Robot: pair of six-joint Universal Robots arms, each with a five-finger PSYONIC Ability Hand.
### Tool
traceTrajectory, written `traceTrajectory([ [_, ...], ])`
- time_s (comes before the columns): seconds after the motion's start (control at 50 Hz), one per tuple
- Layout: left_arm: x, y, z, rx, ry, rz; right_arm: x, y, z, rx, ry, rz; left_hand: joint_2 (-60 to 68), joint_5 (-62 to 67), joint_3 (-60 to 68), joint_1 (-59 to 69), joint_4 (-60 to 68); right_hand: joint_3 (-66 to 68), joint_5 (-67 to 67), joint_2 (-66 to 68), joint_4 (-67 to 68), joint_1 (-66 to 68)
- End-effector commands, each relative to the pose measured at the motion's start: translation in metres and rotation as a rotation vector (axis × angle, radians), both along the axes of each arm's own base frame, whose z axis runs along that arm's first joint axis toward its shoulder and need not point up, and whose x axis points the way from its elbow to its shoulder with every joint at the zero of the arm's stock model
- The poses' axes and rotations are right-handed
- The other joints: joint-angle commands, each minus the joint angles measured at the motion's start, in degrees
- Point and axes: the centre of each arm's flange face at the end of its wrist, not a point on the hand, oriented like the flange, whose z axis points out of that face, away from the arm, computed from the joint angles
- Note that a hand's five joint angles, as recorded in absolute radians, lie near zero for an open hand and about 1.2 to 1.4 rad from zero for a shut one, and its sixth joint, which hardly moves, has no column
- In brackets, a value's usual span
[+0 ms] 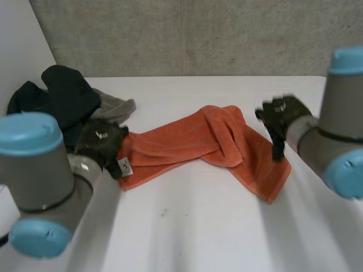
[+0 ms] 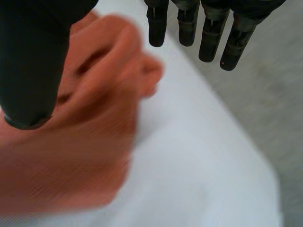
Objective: Fold the laundry.
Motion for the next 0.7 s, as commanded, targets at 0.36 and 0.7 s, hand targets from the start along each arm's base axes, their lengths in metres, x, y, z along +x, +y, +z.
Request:
traceTrajectory([
  [0.36, 0.013, -0.035, -0.061, 0.064, -0.127, 0.018, -0.027, 0.028, -0.103, 0.103, -0.123, 0.07, 2.37, 2.39, 2.61, 1.87, 2.45, 15.08, 13.7, 14.87, 14.12, 15.93],
  [0.7, 0.006, -0.053, -0.066, -0.006, -0.158, 0.003, -0.026, 0.016, -0.116, 0.053, -0.02, 0.098, 3.04, 3.06, 3.29, 2.54, 3.12, 67.53, 66.14, 67.32, 66.57, 68.38],
])
